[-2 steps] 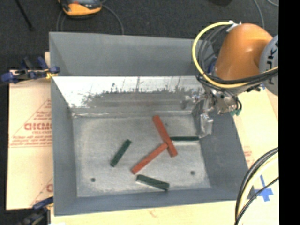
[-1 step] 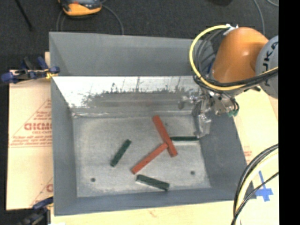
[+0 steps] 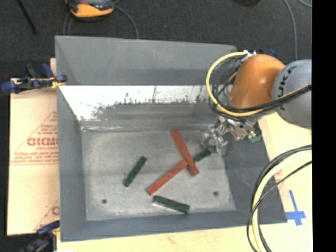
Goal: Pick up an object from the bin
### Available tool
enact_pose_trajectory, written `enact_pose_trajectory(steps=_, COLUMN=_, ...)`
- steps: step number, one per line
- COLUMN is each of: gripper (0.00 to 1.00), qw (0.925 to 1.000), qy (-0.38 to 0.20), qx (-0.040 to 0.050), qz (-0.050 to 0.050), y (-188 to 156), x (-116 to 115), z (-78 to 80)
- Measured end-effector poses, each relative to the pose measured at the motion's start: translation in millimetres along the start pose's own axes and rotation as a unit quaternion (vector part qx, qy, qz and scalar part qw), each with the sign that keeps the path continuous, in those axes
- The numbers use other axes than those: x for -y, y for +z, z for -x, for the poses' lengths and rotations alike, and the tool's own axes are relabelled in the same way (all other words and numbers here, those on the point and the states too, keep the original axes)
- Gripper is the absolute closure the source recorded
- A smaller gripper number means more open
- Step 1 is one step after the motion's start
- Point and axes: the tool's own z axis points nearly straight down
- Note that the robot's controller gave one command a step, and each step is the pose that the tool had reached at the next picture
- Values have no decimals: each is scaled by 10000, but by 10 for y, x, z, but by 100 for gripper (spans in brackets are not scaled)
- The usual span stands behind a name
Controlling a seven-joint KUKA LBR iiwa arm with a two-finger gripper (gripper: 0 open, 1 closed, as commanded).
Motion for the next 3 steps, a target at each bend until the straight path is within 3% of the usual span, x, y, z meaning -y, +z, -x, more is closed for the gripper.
enact_pose_trajectory(steps=1, gripper=0, qw=10000, qy=5, qx=8, qz=6, y=16, x=-9, z=0)
enact_pose_trajectory(steps=2, gripper=0, qw=10000, qy=7, qx=9, qz=8, y=17, x=-11, z=0)
enact_pose_trajectory(steps=3, gripper=100, qw=9951, qy=-985, qx=-17, qz=-6, y=14, x=-210, z=-797)
